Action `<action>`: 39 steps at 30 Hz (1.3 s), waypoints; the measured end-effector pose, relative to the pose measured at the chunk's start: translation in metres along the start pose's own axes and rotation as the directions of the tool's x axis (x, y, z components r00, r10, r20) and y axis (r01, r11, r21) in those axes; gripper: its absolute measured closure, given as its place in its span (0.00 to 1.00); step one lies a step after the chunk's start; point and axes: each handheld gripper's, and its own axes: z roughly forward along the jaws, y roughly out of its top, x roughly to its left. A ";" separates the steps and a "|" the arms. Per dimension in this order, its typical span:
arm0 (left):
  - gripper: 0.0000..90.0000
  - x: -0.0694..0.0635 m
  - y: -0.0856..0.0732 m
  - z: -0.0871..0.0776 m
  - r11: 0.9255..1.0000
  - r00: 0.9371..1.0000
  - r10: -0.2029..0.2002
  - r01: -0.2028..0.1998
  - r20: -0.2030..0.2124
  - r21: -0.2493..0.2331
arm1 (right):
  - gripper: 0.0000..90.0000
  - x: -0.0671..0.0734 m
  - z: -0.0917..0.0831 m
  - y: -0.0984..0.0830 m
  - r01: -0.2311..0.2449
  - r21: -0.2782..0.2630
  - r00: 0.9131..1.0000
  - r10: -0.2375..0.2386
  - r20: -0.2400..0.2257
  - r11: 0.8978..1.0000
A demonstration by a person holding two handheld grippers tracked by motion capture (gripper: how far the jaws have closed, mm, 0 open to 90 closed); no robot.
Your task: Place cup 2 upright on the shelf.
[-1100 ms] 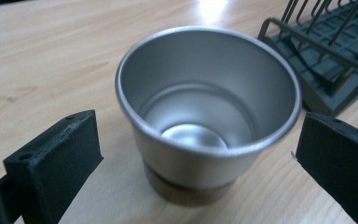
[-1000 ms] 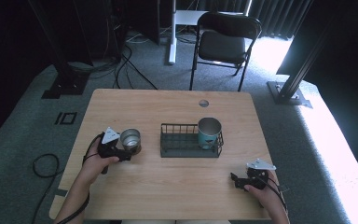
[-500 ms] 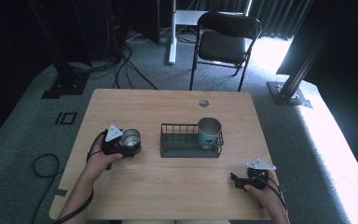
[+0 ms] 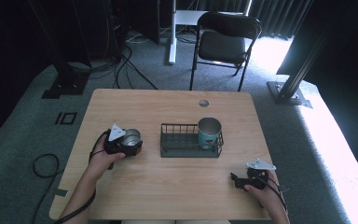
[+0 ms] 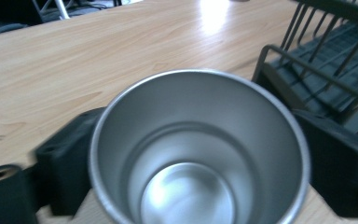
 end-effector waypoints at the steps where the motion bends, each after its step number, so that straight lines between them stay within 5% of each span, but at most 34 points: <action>1: 0.15 0.000 0.000 0.000 1.000 1.000 0.011 -0.011 0.005 0.001 | 0.12 0.000 0.000 0.000 0.000 0.000 1.000 0.000 0.000 1.000; 20: 0.16 0.004 0.010 -0.009 1.000 1.000 -0.010 0.010 0.021 0.005 | 0.12 0.000 0.000 0.000 0.000 0.000 1.000 0.000 0.000 1.000; 39: 0.16 -0.002 0.041 -0.023 0.999 0.998 0.007 -0.005 0.060 -0.035 | 0.12 0.000 0.000 0.000 0.000 0.000 1.000 0.000 0.000 1.000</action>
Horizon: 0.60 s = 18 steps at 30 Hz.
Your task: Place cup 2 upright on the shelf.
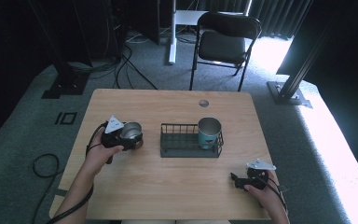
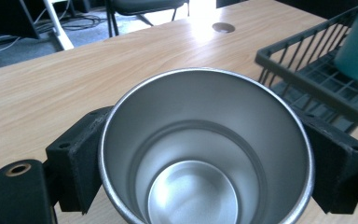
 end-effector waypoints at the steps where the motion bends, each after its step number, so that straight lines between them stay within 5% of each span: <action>1: 0.16 0.000 0.003 -0.001 1.000 1.000 0.007 -0.007 0.002 -0.003 | 0.12 0.000 0.000 0.000 0.000 0.000 1.000 0.000 0.000 1.000; 18: 0.16 -0.016 0.045 -0.006 0.997 0.997 0.040 -0.036 0.061 -0.071 | 0.12 0.000 0.000 0.000 0.001 -0.001 1.000 -0.001 0.000 1.000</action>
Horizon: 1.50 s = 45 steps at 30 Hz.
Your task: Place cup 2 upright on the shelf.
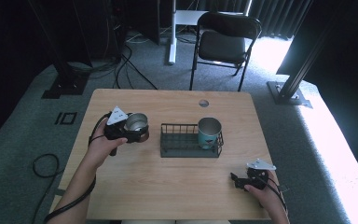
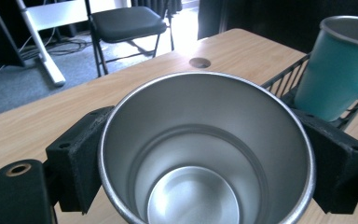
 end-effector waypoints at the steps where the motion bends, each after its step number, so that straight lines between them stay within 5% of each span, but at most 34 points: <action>1: 0.16 -0.001 0.003 0.000 1.000 1.000 0.005 -0.005 0.006 0.002 | 0.12 0.000 0.000 0.000 0.000 0.000 1.000 0.000 0.000 1.000; 19: 0.16 -0.016 0.042 0.010 0.999 0.997 0.033 -0.030 0.072 -0.046 | 0.12 0.000 0.000 0.000 -0.001 0.000 1.000 0.001 0.000 1.000; 29: 0.16 -0.038 0.067 0.026 0.994 0.987 0.084 -0.074 0.134 -0.077 | 0.12 0.000 0.000 0.000 -0.001 -0.001 1.000 0.001 0.000 1.000; 45: 0.16 -0.064 0.072 0.059 0.991 0.970 0.116 -0.100 0.213 -0.088 | 0.13 0.000 0.000 0.000 0.000 -0.001 1.000 0.000 -0.001 1.000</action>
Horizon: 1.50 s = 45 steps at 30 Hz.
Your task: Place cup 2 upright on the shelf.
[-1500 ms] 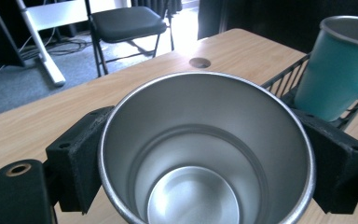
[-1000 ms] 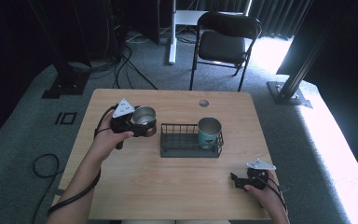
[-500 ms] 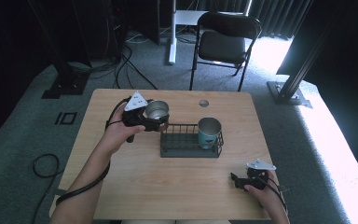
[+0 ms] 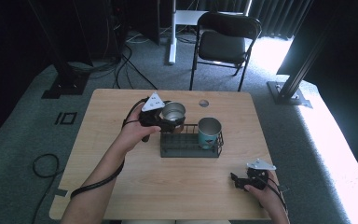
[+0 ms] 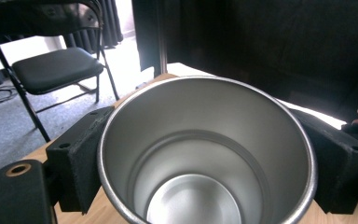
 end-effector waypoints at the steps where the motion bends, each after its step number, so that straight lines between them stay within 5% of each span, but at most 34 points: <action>1: 0.16 0.000 -0.002 0.003 1.000 1.000 -0.001 0.001 0.001 0.002 | 0.13 0.000 0.000 0.000 0.000 0.000 1.000 0.000 0.000 1.000; 26: 0.15 -0.006 -0.049 0.043 0.997 0.999 -0.035 0.033 0.025 0.068 | 0.13 0.000 0.000 0.000 0.000 0.001 1.000 0.000 0.000 1.000; 45: 0.15 -0.011 -0.072 0.057 0.992 0.999 -0.012 0.007 0.033 0.130 | 0.13 0.000 0.000 0.000 -0.001 0.001 1.000 0.001 0.000 1.000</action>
